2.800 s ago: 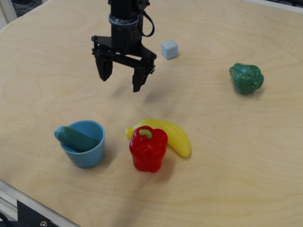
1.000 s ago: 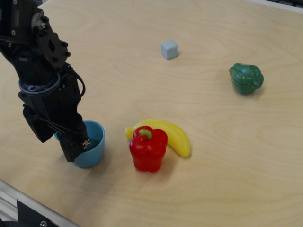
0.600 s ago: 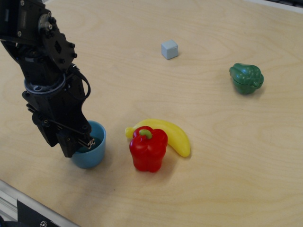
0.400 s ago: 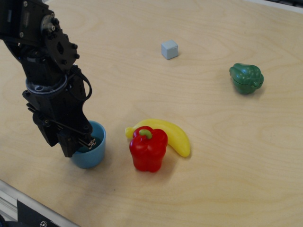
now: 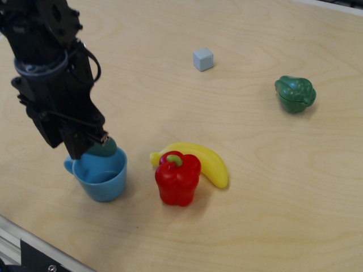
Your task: Take cucumber out of cup
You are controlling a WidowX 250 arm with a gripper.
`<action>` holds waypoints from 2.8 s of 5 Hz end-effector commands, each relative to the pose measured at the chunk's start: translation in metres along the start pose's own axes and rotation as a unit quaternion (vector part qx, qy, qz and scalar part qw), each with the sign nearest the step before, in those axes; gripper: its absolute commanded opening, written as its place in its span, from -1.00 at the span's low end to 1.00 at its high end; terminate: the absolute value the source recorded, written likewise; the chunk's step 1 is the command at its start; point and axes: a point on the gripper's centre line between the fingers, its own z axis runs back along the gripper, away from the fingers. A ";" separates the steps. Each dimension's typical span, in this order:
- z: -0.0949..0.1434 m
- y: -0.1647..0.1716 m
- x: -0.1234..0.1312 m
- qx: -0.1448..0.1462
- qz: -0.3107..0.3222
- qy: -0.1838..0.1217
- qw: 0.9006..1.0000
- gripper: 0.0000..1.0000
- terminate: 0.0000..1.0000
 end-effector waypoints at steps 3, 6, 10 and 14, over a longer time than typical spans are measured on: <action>0.014 0.000 0.100 -0.023 0.002 -0.054 0.998 -1.00 -1.00; -0.045 -0.055 0.180 -0.024 -0.097 -0.089 0.991 -1.00 -1.00; -0.080 -0.075 0.218 -0.021 -0.079 -0.058 0.995 -1.00 -1.00; -0.031 -0.057 0.191 -0.010 -0.061 -0.100 0.993 1.00 -1.00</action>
